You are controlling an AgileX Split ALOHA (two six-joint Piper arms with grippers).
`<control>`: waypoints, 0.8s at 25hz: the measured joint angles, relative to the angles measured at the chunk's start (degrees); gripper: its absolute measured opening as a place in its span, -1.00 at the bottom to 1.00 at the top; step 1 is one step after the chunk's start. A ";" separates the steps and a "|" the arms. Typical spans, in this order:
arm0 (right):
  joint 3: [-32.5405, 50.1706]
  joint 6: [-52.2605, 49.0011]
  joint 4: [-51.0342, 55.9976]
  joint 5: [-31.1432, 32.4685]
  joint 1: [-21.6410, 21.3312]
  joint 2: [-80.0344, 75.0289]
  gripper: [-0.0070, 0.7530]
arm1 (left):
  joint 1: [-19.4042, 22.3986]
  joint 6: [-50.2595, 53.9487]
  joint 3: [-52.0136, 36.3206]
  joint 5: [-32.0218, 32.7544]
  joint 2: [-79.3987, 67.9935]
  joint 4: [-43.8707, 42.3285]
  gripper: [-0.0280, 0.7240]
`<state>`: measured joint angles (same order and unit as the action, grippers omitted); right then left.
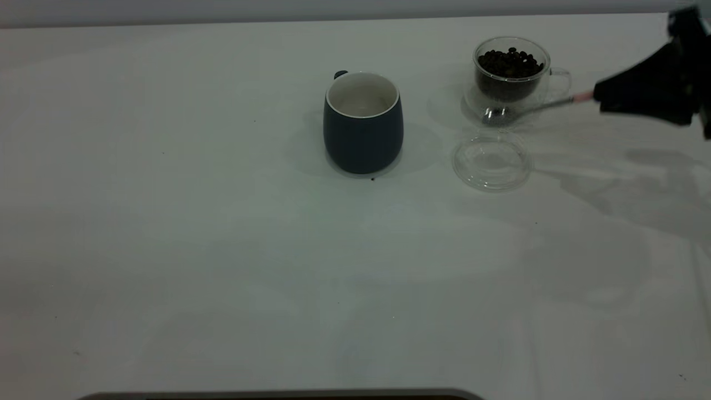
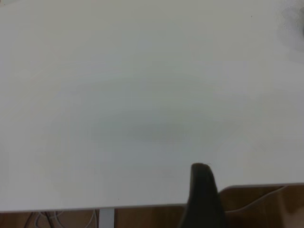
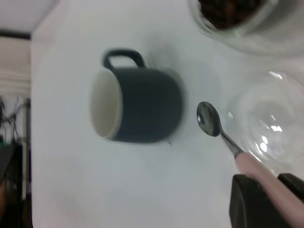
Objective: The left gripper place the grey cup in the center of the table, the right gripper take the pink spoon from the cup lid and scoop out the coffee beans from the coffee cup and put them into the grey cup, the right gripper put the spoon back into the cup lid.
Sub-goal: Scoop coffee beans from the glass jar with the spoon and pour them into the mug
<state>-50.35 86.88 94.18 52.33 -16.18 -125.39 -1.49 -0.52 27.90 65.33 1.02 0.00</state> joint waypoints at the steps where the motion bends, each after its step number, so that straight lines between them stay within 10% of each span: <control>1: 0.40 0.73 1.05 0.00 0.00 1.32 -0.69 | 0.00 0.04 0.00 0.00 0.00 0.00 0.63; 20: -10.71 2.16 -4.32 -12.47 1.36 4.26 -0.69 | 0.00 0.12 0.00 0.00 0.00 0.00 0.63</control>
<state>-61.07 89.04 89.86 39.86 -14.82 -121.13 -1.49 -0.40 27.90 65.33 1.02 0.00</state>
